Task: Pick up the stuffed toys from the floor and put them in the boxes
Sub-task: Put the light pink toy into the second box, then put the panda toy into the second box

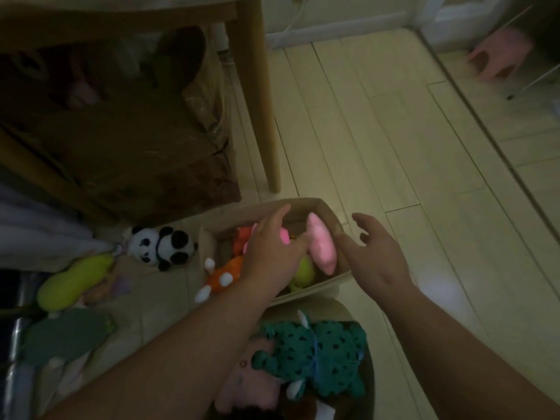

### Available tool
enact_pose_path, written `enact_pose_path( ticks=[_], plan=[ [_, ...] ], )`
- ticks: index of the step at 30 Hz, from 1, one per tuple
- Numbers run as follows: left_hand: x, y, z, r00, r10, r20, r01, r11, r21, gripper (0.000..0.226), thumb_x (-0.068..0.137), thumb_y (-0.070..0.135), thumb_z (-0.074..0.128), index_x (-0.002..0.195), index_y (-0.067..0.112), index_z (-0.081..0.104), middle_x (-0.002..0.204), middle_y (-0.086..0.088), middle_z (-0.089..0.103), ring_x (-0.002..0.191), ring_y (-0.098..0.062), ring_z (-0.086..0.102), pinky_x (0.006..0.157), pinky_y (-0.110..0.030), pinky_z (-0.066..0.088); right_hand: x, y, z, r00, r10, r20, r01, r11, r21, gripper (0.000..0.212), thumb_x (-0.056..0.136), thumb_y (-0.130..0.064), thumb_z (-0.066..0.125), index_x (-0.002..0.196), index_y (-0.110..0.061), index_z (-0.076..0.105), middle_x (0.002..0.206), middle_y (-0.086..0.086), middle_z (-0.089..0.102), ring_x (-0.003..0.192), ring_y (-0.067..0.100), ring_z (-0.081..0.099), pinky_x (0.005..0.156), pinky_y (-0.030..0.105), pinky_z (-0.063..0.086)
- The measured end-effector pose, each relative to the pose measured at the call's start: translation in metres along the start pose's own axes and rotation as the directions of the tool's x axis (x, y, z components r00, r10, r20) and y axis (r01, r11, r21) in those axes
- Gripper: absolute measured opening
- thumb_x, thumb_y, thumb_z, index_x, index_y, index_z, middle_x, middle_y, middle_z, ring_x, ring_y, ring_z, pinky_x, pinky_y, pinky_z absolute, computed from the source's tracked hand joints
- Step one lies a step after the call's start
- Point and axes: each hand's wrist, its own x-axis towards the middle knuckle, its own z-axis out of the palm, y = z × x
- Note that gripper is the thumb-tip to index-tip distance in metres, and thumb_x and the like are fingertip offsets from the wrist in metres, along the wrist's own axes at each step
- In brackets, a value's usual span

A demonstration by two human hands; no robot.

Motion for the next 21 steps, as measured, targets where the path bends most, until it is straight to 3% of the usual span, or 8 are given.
enact_pose_path(
  ticks=[5, 9, 13, 17, 19, 21],
  plan=[
    [0.004, -0.006, -0.014, 0.999, 0.025, -0.027, -0.024, 1.0, 0.015, 0.062, 0.082, 0.048, 0.061, 0.139, 0.037, 0.039, 0.145, 0.007, 0.04, 0.129, -0.015, 0.04, 0.106, -0.045, 0.039, 0.001, -0.018, 0.012, 0.997, -0.08, 0.008, 0.08, 0.996, -0.039, 0.05, 0.091, -0.042, 0.058, 0.137, -0.028, 0.046, 0.108, -0.016, 0.047, 0.1, 0.006, 0.046, 0.08, 0.026, 0.038],
    [0.002, -0.015, -0.034, 0.999, 0.0, -0.037, 0.0, 1.0, -0.012, 0.07, 0.07, 0.061, 0.055, 0.135, 0.04, 0.041, 0.142, 0.009, 0.043, 0.128, -0.015, 0.042, 0.105, -0.045, 0.042, -0.001, -0.029, 0.033, 0.993, -0.115, 0.035, 0.117, 0.992, -0.045, 0.039, 0.091, -0.035, 0.06, 0.128, -0.033, 0.051, 0.104, -0.019, 0.049, 0.099, 0.005, 0.047, 0.078, 0.023, 0.038],
    [0.001, -0.044, -0.062, 0.996, -0.047, -0.071, 0.044, 0.998, -0.035, 0.059, 0.082, 0.05, 0.061, 0.136, 0.041, 0.04, 0.144, 0.008, 0.04, 0.128, -0.016, 0.042, 0.103, -0.046, 0.043, -0.006, -0.043, 0.072, 0.991, -0.097, 0.096, 0.108, 0.987, -0.118, 0.05, 0.087, -0.046, 0.06, 0.134, -0.031, 0.049, 0.127, -0.006, 0.057, 0.112, 0.015, 0.055, 0.092, 0.034, 0.047],
    [0.0, -0.085, -0.1, 0.986, -0.08, -0.144, 0.073, 0.996, -0.053, 0.053, 0.081, 0.049, 0.062, 0.131, 0.039, 0.046, 0.134, 0.011, 0.049, 0.12, -0.009, 0.048, 0.099, -0.036, 0.044, -0.011, -0.057, 0.127, 0.972, -0.133, 0.193, 0.167, 0.971, -0.171, 0.05, 0.086, -0.045, 0.06, 0.132, -0.03, 0.05, 0.133, -0.003, 0.057, 0.12, 0.018, 0.054, 0.099, 0.04, 0.047],
    [-0.001, -0.109, -0.122, 0.979, -0.113, -0.171, 0.1, 0.991, -0.084, 0.048, 0.084, 0.043, 0.063, 0.13, 0.038, 0.047, 0.132, 0.011, 0.049, 0.113, -0.002, 0.044, 0.092, -0.026, 0.039, -0.015, -0.064, 0.159, 0.962, -0.136, 0.237, 0.183, 0.965, -0.189, 0.049, 0.087, -0.043, 0.06, 0.132, -0.029, 0.05, 0.131, -0.003, 0.058, 0.118, 0.018, 0.055, 0.098, 0.036, 0.045],
    [-0.001, -0.137, -0.142, 0.969, -0.145, -0.198, 0.131, 0.988, -0.084, 0.052, 0.087, 0.039, 0.062, 0.135, 0.035, 0.044, 0.135, 0.007, 0.046, 0.111, -0.002, 0.039, 0.09, -0.026, 0.035, -0.018, -0.069, 0.192, 0.949, -0.145, 0.281, 0.21, 0.953, -0.218, 0.048, 0.088, -0.043, 0.059, 0.133, -0.03, 0.049, 0.13, 0.0, 0.058, 0.116, 0.019, 0.053, 0.09, 0.029, 0.04]
  ],
)
